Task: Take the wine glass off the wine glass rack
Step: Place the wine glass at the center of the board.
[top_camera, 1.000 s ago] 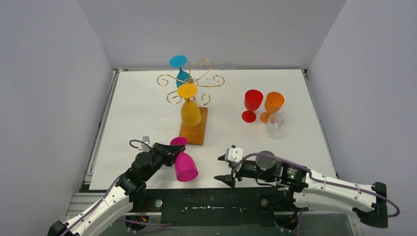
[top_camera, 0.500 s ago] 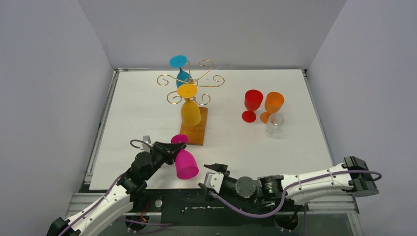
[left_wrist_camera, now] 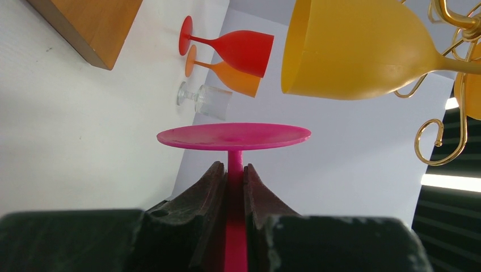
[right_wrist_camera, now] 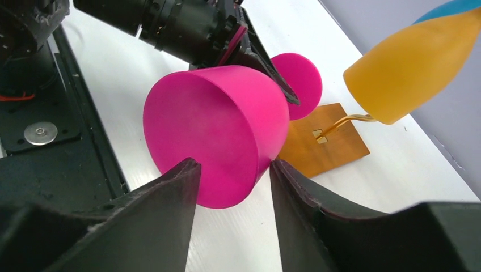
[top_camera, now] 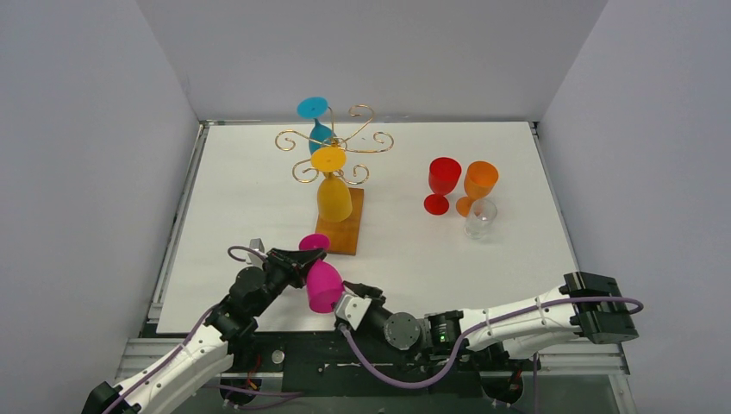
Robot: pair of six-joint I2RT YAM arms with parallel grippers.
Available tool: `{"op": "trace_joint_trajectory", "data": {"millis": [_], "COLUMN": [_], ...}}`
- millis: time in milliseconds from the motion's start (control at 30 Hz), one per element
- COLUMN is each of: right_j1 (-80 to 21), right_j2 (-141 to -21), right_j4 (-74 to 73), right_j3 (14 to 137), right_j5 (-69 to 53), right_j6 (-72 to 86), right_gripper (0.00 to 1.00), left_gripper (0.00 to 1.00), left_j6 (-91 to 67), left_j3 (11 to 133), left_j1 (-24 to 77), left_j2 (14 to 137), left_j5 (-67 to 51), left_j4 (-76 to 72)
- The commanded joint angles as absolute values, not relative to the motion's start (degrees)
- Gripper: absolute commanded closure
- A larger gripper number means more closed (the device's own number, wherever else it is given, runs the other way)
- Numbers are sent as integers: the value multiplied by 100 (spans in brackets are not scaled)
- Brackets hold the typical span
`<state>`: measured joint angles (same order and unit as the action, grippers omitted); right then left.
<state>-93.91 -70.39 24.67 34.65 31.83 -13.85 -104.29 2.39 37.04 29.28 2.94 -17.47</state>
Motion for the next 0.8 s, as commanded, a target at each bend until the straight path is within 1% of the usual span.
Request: {"op": "trace_joint_trajectory", "data": {"millis": [0,133,367,500,767], "right_j1": [-9405,-9383,-9340,-9298,-9287], "right_j2": [-7038,-7078,-7145,-7115,-7186], "right_j4": [3059,2949,2953,3007,2839], "right_j3": [3738,3824,3896,3876,4009], "right_j5": [3497,3357,3349,3342,3359], "right_j6": [-1192,-1161,-1169,-1160,-1152], "right_gripper": [56,70,84,90,99], "left_gripper": [100,100,100,100,100], "left_j6": [-10545,-10565,-10657,-10703,-10766], "left_j3": [278,328,267,220,226], "left_j1": [3735,3735,3734,3735,3734], "left_j2": [2832,2830,2897,2923,2962], "left_j5": [394,441,431,438,471], "left_j4": [-2144,-2168,-2394,-2513,-2581]}}
